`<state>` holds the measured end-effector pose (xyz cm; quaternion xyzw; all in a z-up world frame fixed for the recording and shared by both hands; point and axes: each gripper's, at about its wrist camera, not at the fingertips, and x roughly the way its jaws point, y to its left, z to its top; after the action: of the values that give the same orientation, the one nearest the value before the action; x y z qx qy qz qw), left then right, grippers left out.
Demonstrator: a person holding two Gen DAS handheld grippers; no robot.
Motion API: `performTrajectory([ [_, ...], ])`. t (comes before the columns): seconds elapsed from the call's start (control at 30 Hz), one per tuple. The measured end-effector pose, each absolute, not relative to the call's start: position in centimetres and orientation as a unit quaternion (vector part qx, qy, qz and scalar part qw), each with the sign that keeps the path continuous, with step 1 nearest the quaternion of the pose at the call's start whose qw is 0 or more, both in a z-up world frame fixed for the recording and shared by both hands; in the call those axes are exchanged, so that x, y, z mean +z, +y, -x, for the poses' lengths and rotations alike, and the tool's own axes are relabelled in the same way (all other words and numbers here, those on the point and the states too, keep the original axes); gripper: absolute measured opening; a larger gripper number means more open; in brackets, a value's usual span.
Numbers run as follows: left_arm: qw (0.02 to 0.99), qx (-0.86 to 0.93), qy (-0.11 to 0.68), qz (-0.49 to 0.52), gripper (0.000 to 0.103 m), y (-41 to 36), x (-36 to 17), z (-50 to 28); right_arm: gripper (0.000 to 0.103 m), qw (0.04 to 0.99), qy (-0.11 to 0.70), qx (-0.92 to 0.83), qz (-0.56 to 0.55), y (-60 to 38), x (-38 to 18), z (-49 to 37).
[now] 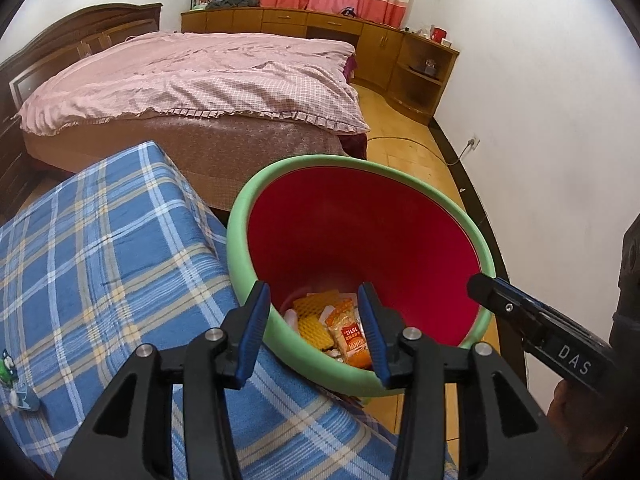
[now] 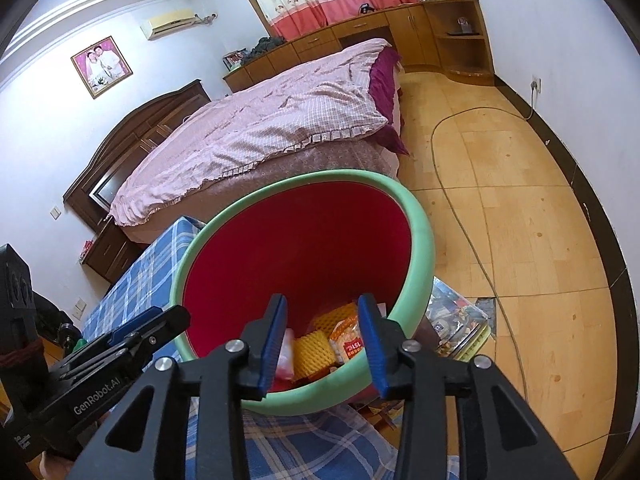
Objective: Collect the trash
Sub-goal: 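Open left tool over the bin to drop the white bag while right tool drops the orange cloth, then move both tools back over the bed toward the green keychain and blue hook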
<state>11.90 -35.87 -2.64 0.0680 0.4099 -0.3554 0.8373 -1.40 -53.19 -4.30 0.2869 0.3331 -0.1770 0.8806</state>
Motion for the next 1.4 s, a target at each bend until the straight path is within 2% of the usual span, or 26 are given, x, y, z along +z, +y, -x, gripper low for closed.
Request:
performTrajectory([
  [0.2, 0.842, -0.348, 0.408, -0.055, 0.046, -34.5, -1.8, -11.8, 0.041, 0.883, 0.328, -0.175, -0.285, -52.8, -3.9, 1.7],
  [0.33, 0.849, -0.337, 0.403, -0.048, 0.046, -32.9, -1.1, -11.6, 0.045, 0.886, 0.323, -0.171, -0.285, -52.2, -3.5, 1.9],
  [0.73, 0.879, -0.272, 0.391, -0.029, 0.046, -25.4, 0.5, -11.9, 0.049, 0.901, 0.312, -0.132, -0.273, -47.6, -1.7, 0.9],
  [1.4, 0.9, -0.134, 0.415, 0.029, 0.046, -11.5, -1.5, -14.5, 0.055, 0.909, 0.336, -0.06, -0.239, -38.2, -1.6, -3.5],
])
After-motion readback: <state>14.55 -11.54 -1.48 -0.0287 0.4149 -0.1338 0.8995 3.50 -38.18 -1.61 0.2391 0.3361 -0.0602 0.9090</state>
